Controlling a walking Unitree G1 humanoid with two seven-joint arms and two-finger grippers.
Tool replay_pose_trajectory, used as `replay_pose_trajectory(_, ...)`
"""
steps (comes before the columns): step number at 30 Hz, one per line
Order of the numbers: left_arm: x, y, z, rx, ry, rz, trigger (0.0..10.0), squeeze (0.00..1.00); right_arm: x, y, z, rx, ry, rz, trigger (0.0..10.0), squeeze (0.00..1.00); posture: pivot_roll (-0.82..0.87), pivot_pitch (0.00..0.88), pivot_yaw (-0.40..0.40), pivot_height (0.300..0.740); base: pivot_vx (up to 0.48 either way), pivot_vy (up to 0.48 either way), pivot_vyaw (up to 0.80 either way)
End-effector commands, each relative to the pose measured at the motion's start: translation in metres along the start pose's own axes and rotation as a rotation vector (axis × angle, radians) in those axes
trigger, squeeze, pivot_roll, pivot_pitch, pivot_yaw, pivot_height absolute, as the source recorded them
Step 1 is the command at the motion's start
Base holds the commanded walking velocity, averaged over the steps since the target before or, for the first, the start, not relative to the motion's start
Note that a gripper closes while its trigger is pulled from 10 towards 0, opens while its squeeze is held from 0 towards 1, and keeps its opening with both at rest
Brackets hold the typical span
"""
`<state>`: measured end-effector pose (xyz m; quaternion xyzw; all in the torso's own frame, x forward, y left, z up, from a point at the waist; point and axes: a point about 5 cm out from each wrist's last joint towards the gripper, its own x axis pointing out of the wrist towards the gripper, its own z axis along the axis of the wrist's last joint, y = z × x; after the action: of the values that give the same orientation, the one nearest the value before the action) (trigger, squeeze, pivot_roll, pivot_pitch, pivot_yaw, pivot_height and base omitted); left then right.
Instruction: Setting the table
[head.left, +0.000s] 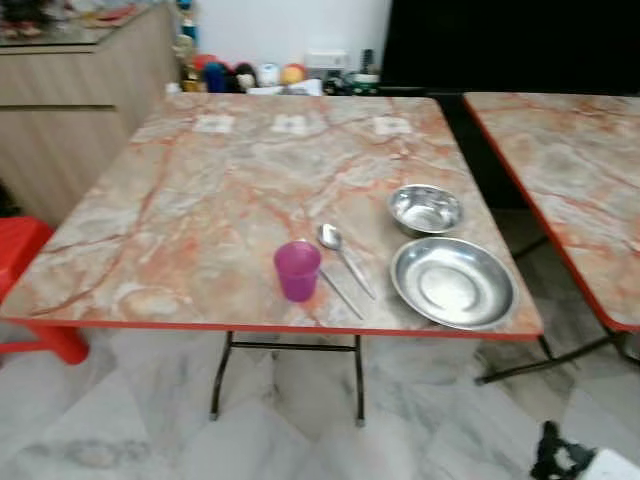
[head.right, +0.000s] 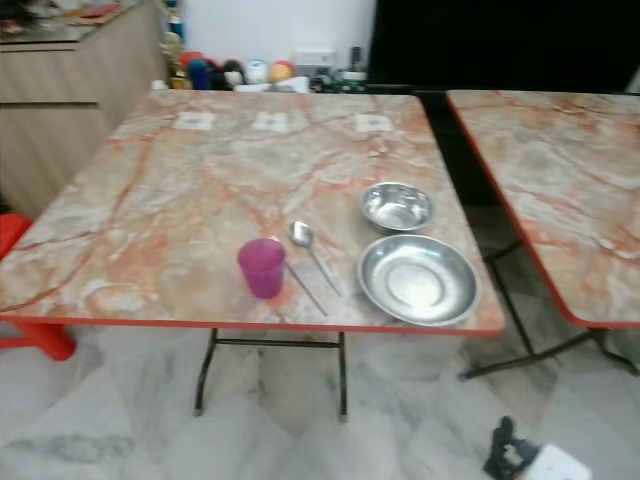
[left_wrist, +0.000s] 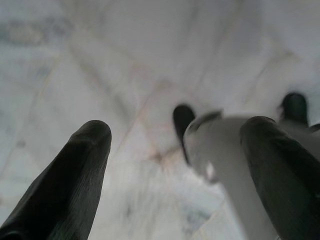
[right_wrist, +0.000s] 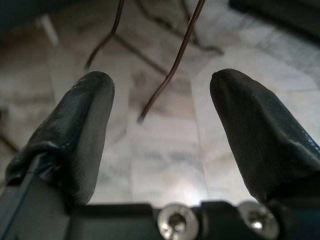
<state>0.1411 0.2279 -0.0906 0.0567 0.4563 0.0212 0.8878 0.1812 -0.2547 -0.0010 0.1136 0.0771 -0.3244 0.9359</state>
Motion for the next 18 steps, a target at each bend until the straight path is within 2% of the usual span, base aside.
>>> replay_pose_trajectory(1,-0.002,-0.001,-0.009,-0.004,0.033,-0.004,10.0,0.00,-0.001,0.003,0.000,0.011,-0.006,-0.013,10.0,0.00,-0.05,0.077,-0.021,0.740,0.000,0.000,0.00)
replay_pose_trajectory(5,-0.003,0.001,-0.010,-0.004,0.036,0.000,10.0,0.00,-0.003,0.004,0.021,-0.012,-0.077,-0.006,10.0,0.00,-0.05,0.077,-0.020,0.740,0.000,0.000,0.00)
replay_pose_trajectory(8,-0.003,0.001,-0.010,-0.003,0.038,0.000,10.0,0.00,-0.005,0.007,0.034,-0.008,-0.089,0.004,10.0,0.00,-0.05,0.079,-0.015,0.740,0.000,0.000,0.00)
replay_pose_trajectory(9,-0.003,0.001,-0.010,-0.002,0.040,-0.001,10.0,0.00,0.002,0.011,0.049,0.012,-0.128,0.003,10.0,0.00,-0.05,0.079,-0.015,0.740,0.000,0.000,0.00)
replay_pose_trajectory(10,-0.003,0.001,-0.010,-0.002,0.040,-0.001,10.0,0.00,0.002,0.011,0.049,0.012,-0.128,0.003,10.0,0.00,-0.05,0.079,-0.015,0.740,0.000,0.000,0.00)
replay_pose_trajectory(11,-0.003,0.001,-0.010,-0.002,0.041,0.000,10.0,0.00,0.011,0.017,0.067,0.020,-0.187,0.009,10.0,0.00,-0.05,0.079,-0.016,0.740,0.000,0.000,0.00)
replay_pose_trajectory(18,-0.002,0.000,-0.010,-0.007,0.038,0.003,10.0,0.00,0.035,0.031,0.120,0.038,-0.335,0.012,10.0,0.00,-0.04,0.078,-0.016,0.740,0.000,0.000,0.00)
